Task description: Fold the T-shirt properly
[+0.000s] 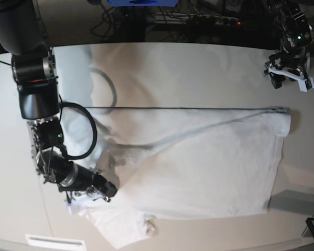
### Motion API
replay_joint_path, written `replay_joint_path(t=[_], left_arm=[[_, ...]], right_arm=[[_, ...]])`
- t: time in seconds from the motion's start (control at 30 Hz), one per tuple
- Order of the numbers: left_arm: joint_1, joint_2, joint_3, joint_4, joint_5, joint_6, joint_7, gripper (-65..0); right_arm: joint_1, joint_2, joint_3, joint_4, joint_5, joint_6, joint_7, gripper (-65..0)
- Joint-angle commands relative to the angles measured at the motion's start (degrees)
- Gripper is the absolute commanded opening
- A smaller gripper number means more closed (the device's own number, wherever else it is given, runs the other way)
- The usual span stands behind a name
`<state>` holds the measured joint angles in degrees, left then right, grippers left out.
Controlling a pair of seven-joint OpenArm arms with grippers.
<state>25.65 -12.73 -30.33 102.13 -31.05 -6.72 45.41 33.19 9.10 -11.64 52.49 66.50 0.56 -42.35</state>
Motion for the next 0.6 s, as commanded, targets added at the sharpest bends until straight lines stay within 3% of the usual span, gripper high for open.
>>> replay_joint_path(t=[0.0, 0.13, 0.33, 0.57], left_arm=[[0.2, -0.9, -0.4, 1.0, -0.1, 0.0, -1.2, -27.9], [0.3, -0.8, -0.5, 1.0, -0.1, 0.0, -1.2, -27.9], [1.5, -0.9, -0.5, 1.0, -0.1, 0.0, -1.2, -27.9], [1.5, -0.8, -0.3, 1.0, -0.1, 0.0, -1.2, -27.9]], right_arm=[[3.3, 0.1, 0.3, 0.0, 1.1, 1.9, 1.8, -64.7], [4.9, -0.1, 0.3, -6.1, 1.1, 4.0, 4.0, -64.6], [4.6, -0.2, 0.3, -8.8, 1.1, 4.1, 7.9, -62.8], [4.6, 0.0, 0.6, -7.8, 1.3, 4.1, 4.0, -36.9]])
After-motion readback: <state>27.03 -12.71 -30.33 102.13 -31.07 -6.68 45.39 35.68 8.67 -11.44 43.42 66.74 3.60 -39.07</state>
